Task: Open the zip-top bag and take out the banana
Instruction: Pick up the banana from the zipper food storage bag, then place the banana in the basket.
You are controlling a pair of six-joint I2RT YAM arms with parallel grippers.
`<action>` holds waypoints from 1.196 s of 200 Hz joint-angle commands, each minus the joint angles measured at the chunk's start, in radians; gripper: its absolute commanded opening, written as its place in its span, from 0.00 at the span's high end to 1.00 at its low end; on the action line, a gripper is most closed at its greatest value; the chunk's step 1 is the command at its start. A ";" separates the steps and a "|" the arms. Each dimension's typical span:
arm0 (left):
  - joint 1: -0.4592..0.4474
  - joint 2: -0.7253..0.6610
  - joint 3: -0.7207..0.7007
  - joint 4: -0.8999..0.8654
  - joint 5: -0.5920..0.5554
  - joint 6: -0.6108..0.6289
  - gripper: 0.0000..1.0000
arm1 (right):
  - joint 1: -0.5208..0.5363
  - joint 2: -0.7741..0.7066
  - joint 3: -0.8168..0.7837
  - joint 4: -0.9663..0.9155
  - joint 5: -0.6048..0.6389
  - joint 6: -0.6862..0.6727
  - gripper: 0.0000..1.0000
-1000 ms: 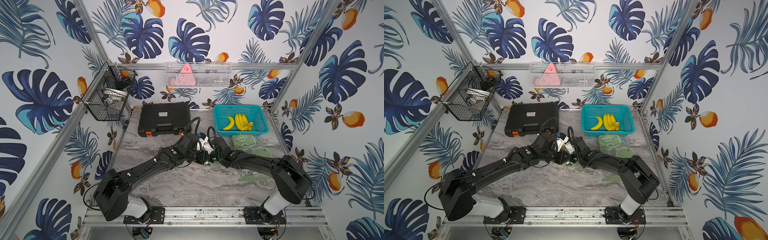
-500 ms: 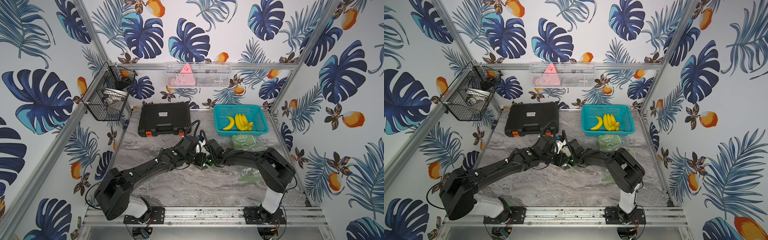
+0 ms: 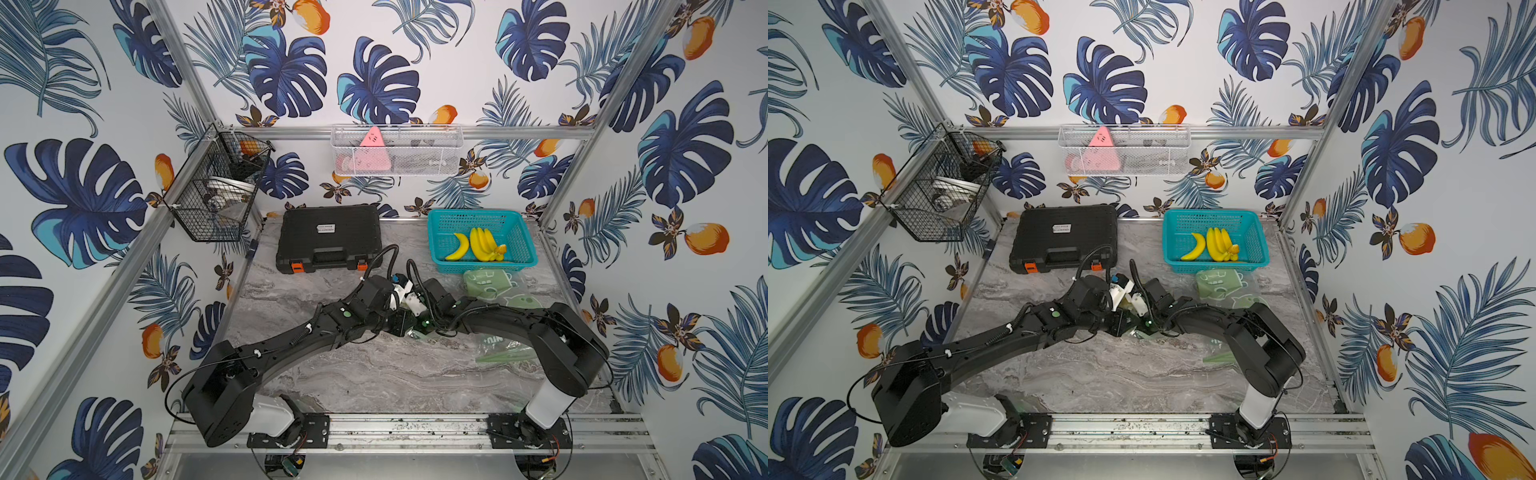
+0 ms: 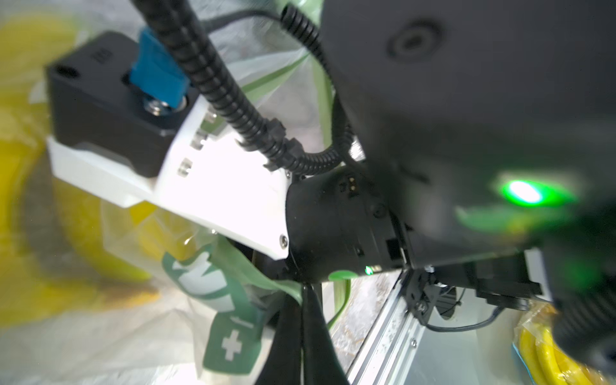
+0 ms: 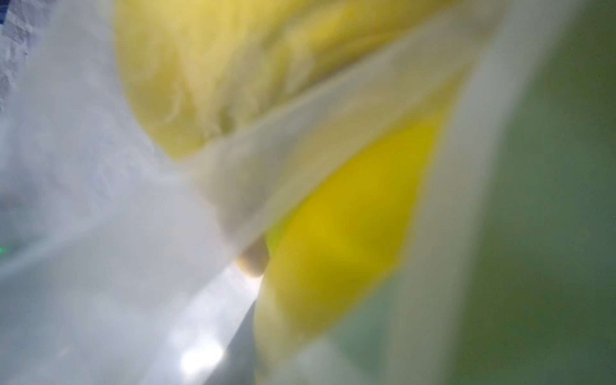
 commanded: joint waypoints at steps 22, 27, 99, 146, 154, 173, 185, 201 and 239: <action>0.007 0.001 -0.043 -0.143 -0.108 0.052 1.00 | -0.092 -0.060 0.022 -0.052 -0.219 0.048 0.70; 0.007 0.000 -0.048 -0.140 -0.099 0.050 1.00 | -0.094 -0.068 0.027 -0.055 -0.221 0.043 0.69; 0.010 -0.003 -0.002 -0.181 -0.181 0.058 1.00 | -0.085 -0.101 0.055 -0.187 -0.358 -0.042 0.73; 0.045 0.117 0.114 -0.198 -0.191 0.089 1.00 | -0.086 -0.259 0.024 -0.416 -0.476 -0.182 0.72; 0.049 0.118 0.112 -0.192 -0.189 0.089 1.00 | -0.086 -0.287 0.028 -0.440 -0.494 -0.188 0.72; 0.060 0.119 0.110 -0.197 -0.195 0.097 1.00 | -0.090 -0.357 0.030 -0.464 -0.546 -0.177 0.73; 0.070 0.126 0.120 -0.212 -0.199 0.102 1.00 | -0.093 -0.401 0.035 -0.478 -0.572 -0.164 0.75; 0.084 0.135 0.131 -0.222 -0.204 0.107 1.00 | -0.112 -0.453 0.046 -0.529 -0.617 -0.156 0.76; 0.101 0.135 0.146 -0.228 -0.176 0.116 1.00 | -0.241 -0.615 0.104 -0.617 -0.561 -0.122 0.76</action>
